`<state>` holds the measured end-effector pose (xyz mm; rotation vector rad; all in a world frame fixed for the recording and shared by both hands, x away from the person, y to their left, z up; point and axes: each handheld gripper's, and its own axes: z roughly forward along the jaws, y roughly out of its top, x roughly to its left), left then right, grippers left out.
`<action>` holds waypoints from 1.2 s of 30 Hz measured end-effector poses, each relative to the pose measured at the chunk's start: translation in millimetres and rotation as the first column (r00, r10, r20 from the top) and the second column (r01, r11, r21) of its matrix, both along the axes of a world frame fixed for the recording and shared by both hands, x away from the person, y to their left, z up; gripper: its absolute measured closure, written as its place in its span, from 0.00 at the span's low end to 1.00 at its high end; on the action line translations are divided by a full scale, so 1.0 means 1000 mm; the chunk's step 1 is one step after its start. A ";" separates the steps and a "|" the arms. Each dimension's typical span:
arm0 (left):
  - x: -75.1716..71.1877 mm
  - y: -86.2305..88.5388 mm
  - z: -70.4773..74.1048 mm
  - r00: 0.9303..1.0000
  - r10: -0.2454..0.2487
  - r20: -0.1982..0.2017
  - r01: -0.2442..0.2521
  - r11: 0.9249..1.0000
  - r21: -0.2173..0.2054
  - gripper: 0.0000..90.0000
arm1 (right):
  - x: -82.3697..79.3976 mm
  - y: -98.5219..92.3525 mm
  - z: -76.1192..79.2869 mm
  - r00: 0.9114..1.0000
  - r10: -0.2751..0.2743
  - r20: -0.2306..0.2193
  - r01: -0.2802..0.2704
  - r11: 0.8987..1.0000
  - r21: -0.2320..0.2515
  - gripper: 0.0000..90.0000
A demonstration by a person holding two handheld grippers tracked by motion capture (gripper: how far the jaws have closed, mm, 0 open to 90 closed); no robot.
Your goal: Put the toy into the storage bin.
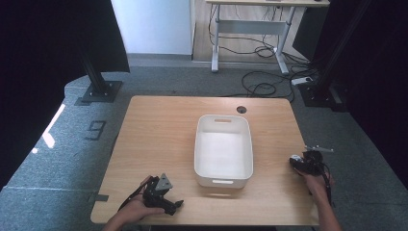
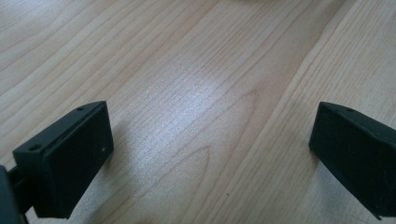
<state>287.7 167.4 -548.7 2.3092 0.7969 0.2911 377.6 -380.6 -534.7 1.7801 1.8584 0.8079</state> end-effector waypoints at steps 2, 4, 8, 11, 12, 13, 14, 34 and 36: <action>0.000 0.000 0.000 1.000 0.001 0.000 -0.001 1.000 0.001 0.00 | -0.001 0.000 0.001 1.000 0.000 0.003 0.000 1.000 0.003 0.56; 0.000 0.000 0.000 1.000 0.001 0.000 -0.001 1.000 0.000 0.00 | -0.002 -0.001 0.003 1.000 -0.001 0.008 0.001 1.000 0.010 0.56; 0.000 0.000 0.000 1.000 0.000 0.001 0.000 1.000 0.000 0.00 | -0.005 -0.001 0.006 1.000 0.005 0.021 -0.005 1.000 0.023 0.56; 0.000 0.000 0.000 1.000 0.001 0.001 -0.001 1.000 0.000 0.00 | -0.005 0.000 0.008 1.000 0.007 0.026 -0.007 1.000 0.026 0.56; 0.000 0.000 0.000 1.000 0.001 0.001 -0.001 1.000 0.000 0.00 | -0.006 0.001 0.010 0.999 0.016 0.034 -0.017 0.999 0.028 0.56; 0.000 0.000 0.000 1.000 0.001 0.001 -0.001 1.000 0.000 0.00 | -0.006 0.002 0.011 0.999 0.017 0.037 -0.018 0.999 0.027 0.56; 0.000 0.000 0.000 1.000 0.001 0.001 -0.001 1.000 0.000 0.00 | -0.006 0.002 0.011 0.999 0.017 0.037 -0.018 0.999 0.027 0.56; 0.000 0.000 0.000 1.000 0.001 0.001 -0.001 1.000 0.000 0.00 | -0.016 0.014 0.029 0.993 0.060 0.105 -0.065 0.997 0.046 0.56; 0.000 0.000 0.000 1.000 0.001 0.001 -0.001 1.000 0.000 0.00 | -0.017 0.015 0.031 0.991 0.065 0.114 -0.071 0.996 0.050 0.56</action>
